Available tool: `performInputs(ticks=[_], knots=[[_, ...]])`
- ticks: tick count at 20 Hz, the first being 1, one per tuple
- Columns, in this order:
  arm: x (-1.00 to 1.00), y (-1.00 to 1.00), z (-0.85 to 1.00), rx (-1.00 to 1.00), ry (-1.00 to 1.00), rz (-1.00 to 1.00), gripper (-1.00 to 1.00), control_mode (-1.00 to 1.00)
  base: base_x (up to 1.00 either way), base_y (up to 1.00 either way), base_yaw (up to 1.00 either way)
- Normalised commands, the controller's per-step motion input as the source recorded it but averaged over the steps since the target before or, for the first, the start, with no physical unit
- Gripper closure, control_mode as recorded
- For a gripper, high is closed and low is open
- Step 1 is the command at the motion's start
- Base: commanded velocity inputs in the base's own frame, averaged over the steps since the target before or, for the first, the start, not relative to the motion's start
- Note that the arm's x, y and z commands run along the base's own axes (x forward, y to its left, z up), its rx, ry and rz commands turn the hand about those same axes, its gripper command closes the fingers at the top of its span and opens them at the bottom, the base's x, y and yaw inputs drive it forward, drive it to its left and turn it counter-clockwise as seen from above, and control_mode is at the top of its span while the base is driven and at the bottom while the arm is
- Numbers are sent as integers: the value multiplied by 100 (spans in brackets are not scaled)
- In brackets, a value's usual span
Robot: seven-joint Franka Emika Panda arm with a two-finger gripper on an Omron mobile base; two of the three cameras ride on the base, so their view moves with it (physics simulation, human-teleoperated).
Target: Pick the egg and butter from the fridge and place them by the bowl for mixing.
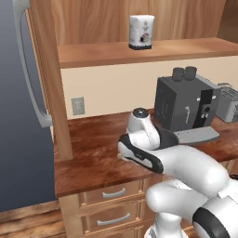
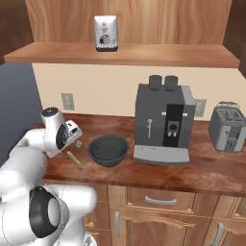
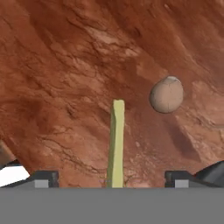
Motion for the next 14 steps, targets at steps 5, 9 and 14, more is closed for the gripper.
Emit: performInputs(ticks=[5,9,14], knots=[[-100,-58,41,3,-16,0,-100,-100,0,0,0],[-100,-79,2,14,-51,0,-100,-100,0,0,0],[-27,-37,-1,7,-10,-12,-100,-100,0,0,0]])
